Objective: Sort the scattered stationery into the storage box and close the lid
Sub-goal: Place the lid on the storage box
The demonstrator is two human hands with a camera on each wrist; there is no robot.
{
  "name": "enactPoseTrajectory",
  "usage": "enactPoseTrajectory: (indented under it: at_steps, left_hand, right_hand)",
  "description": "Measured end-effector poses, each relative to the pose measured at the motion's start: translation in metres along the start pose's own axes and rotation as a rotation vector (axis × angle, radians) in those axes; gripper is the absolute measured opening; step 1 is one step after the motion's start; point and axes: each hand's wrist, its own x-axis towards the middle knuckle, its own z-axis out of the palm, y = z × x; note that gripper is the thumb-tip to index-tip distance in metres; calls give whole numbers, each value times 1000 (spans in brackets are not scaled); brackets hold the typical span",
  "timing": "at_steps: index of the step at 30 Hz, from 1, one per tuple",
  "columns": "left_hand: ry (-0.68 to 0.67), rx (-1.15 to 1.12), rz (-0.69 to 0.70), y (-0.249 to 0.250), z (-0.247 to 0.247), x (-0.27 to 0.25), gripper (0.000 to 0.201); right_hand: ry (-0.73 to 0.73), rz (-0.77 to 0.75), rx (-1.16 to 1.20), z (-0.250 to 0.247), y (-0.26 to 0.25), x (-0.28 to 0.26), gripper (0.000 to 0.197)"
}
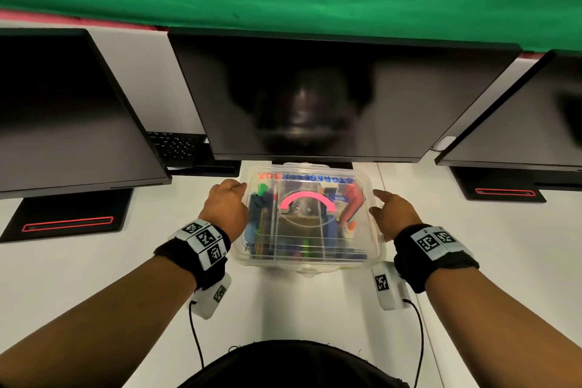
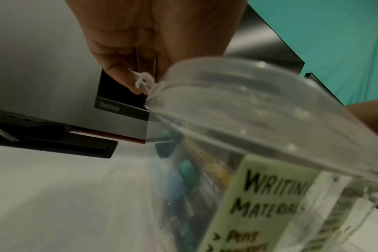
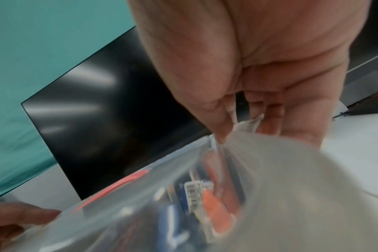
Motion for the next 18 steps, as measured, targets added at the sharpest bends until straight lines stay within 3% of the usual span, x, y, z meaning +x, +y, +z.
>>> enactPoseTrajectory:
  at_steps: [7,13,18]
  left_hand:
    - [-109,162,10,4,-8,-1,48]
    - [-225,383,-3,24,-19,0,38]
    - [-230,308,-42,25,-13,-2,42]
  right_hand:
    - [-86,44,21,-5,-1,4,51]
    - [17,-50,-329,-9,-5,4,49]
    - [25,15,-133,-8,-4,4,51]
